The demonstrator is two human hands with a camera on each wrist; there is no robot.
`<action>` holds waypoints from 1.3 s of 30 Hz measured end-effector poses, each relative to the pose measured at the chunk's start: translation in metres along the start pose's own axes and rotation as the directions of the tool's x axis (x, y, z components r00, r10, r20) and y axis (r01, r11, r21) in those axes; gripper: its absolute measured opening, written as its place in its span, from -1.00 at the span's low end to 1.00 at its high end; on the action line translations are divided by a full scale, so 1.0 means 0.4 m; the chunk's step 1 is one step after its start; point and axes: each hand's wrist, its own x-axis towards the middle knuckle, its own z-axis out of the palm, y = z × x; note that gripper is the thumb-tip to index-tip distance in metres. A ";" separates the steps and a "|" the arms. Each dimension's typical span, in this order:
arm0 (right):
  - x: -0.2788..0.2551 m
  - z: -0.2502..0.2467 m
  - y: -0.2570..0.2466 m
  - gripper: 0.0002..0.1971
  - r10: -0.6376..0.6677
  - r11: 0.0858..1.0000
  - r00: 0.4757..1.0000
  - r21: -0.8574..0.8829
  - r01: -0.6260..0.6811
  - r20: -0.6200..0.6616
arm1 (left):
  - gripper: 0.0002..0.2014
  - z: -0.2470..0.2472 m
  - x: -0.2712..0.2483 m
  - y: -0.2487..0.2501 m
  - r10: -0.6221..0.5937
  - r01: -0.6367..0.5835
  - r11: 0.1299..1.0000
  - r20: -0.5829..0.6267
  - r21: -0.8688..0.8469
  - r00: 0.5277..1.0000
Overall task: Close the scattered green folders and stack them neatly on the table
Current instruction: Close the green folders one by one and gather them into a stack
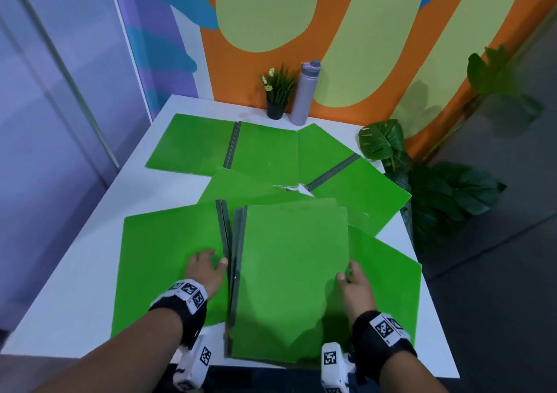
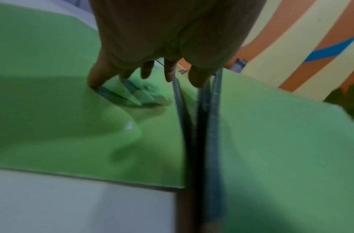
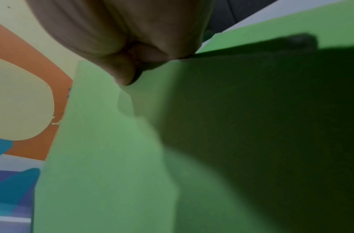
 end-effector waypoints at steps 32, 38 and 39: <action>0.052 -0.062 -0.075 -0.49 0.031 0.952 0.998 0.306 -0.011 -0.059 | -0.39 -0.343 -0.162 0.092 0.342 -0.238 0.923 -0.358 0.303 0.869; 0.048 0.017 -0.111 -0.62 0.012 0.907 1.000 0.420 -0.009 -0.006 | -0.39 -0.352 -0.196 0.138 0.384 -0.475 0.770 -0.285 -0.426 0.878; 0.042 0.039 -0.114 -0.60 0.016 0.898 1.000 0.440 -0.025 0.024 | -0.41 -0.342 -0.190 0.129 0.335 -0.401 0.708 -0.223 -0.582 0.916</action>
